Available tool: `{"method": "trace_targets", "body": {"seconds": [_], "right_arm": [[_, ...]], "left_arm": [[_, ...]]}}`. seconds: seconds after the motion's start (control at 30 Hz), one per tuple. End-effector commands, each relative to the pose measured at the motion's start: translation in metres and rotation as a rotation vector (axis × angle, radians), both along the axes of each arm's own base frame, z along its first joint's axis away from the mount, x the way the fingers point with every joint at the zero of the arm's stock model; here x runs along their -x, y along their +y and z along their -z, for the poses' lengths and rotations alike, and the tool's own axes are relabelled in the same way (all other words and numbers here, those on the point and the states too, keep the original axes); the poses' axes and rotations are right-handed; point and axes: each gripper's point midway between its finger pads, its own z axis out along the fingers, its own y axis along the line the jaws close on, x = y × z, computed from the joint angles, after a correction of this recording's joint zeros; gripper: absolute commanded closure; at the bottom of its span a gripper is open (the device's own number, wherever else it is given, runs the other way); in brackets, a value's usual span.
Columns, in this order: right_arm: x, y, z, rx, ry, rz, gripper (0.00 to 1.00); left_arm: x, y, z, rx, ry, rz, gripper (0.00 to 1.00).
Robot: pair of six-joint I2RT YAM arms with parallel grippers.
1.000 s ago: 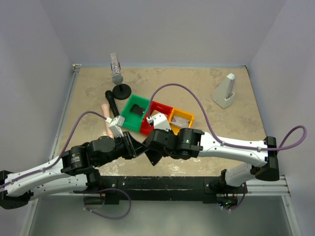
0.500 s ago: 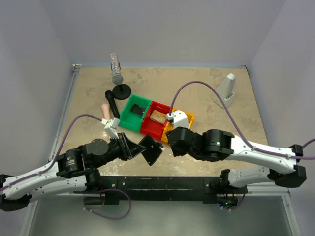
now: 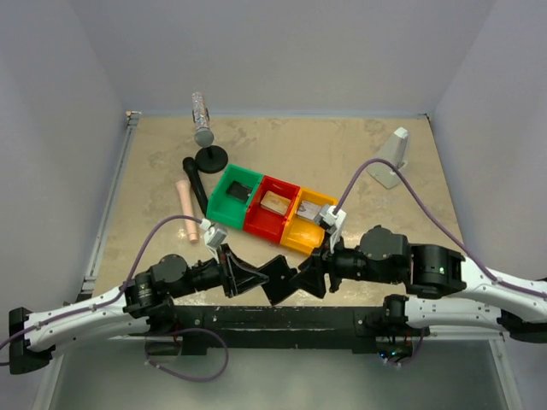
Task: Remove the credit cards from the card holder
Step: Open the card holder at the center of the board.
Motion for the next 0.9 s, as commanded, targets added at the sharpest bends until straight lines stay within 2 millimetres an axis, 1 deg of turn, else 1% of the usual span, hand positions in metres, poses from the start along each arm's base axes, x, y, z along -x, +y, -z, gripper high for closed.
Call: {"method": "trace_targets", "body": {"seconds": [0.0,0.13,0.2,0.23,0.27,0.4,0.53,0.63,0.73,0.87], "right_arm": [[0.021,0.02,-0.01,-0.054,0.01,-0.148,0.46],[0.022,0.018,-0.005,-0.089,0.013,-0.144,0.46],[0.023,0.013,-0.004,-0.098,0.017,-0.143,0.47],[0.022,0.01,-0.003,-0.099,0.014,-0.133,0.47],[0.021,0.006,-0.002,-0.098,0.01,-0.121,0.48],[0.019,-0.004,0.002,-0.105,0.005,-0.096,0.49],[0.02,-0.011,-0.001,-0.129,0.018,-0.082,0.46],[0.016,-0.015,-0.001,-0.141,0.016,-0.053,0.43],[0.017,-0.015,0.001,-0.13,0.024,-0.054,0.41],[0.019,-0.009,0.005,-0.119,0.043,-0.068,0.41]], "left_arm": [[0.034,-0.007,-0.077,0.273,-0.256,0.214,1.0],[0.049,-0.005,-0.081,0.315,-0.309,0.307,1.0],[0.052,-0.003,-0.078,0.336,-0.311,0.337,1.0],[0.053,-0.002,-0.08,0.357,-0.311,0.351,1.0],[0.056,-0.001,-0.077,0.365,-0.31,0.378,1.0],[0.065,0.002,-0.079,0.419,-0.32,0.45,1.0],[0.067,-0.001,-0.08,0.44,-0.319,0.487,1.0],[0.067,-0.003,-0.081,0.453,-0.315,0.506,1.0],[0.068,-0.005,-0.083,0.46,-0.312,0.525,1.0],[0.069,-0.006,-0.09,0.481,-0.319,0.54,1.0]]}}
